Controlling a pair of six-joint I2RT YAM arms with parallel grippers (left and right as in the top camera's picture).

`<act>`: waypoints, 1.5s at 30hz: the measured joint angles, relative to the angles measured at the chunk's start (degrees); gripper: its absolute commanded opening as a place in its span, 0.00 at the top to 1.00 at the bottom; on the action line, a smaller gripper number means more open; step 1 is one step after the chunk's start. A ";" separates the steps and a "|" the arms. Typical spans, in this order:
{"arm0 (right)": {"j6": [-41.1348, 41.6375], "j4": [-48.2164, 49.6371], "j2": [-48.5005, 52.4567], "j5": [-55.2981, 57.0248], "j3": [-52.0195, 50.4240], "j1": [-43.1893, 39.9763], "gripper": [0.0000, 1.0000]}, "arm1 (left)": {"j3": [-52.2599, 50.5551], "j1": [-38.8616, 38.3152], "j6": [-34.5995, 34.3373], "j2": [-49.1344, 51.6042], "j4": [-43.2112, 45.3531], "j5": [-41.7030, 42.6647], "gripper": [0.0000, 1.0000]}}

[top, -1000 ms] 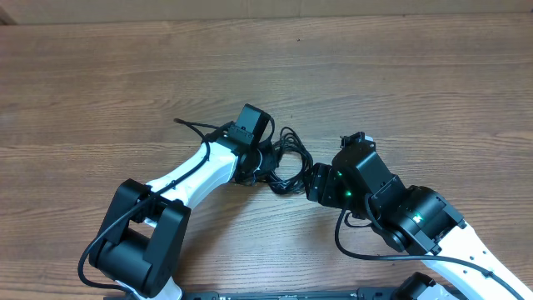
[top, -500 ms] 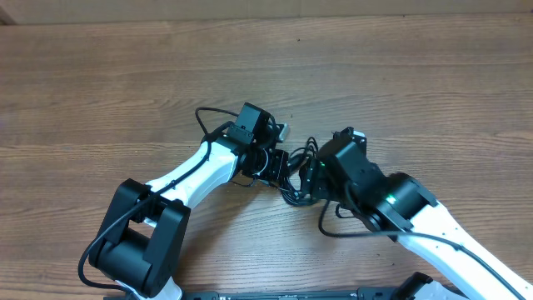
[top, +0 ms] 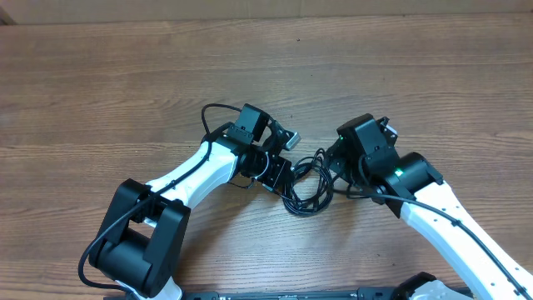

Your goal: Untangle cables

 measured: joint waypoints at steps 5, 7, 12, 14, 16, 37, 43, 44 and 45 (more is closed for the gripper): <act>0.55 0.63 5.22 -2.71 0.02 0.00 0.34 | 0.00 0.00 2.73 0.00 -0.20 1.53 0.96; 0.74 2.47 8.00 -3.45 0.02 -0.11 0.36 | 0.00 0.00 2.97 0.00 -0.20 1.75 0.96; 1.01 7.93 13.27 -5.14 0.02 -0.46 0.38 | 0.00 0.00 3.76 0.00 -0.20 2.14 0.96; 1.09 10.10 14.64 -5.42 0.02 -0.44 0.41 | 0.00 0.00 3.96 0.00 -0.20 2.19 0.96; 1.09 10.93 15.72 -5.77 0.02 -0.44 0.50 | 0.00 0.00 3.98 0.00 -0.22 2.21 0.96; -9.81 8.92 21.49 -15.41 0.22 -0.74 0.96 | -0.04 4.22 -10.75 0.00 1.16 -6.47 0.95; -20.74 8.85 21.53 -25.97 0.22 -0.74 0.96 | -0.04 4.20 -24.24 0.00 2.36 -15.19 0.89; -22.62 8.94 21.53 -27.80 0.22 -0.74 0.96 | -0.04 4.15 -25.90 0.00 2.38 -16.59 0.88; -24.30 9.18 21.53 -29.49 0.22 -0.74 0.96 | -0.04 4.15 -27.12 0.00 2.38 -17.73 0.88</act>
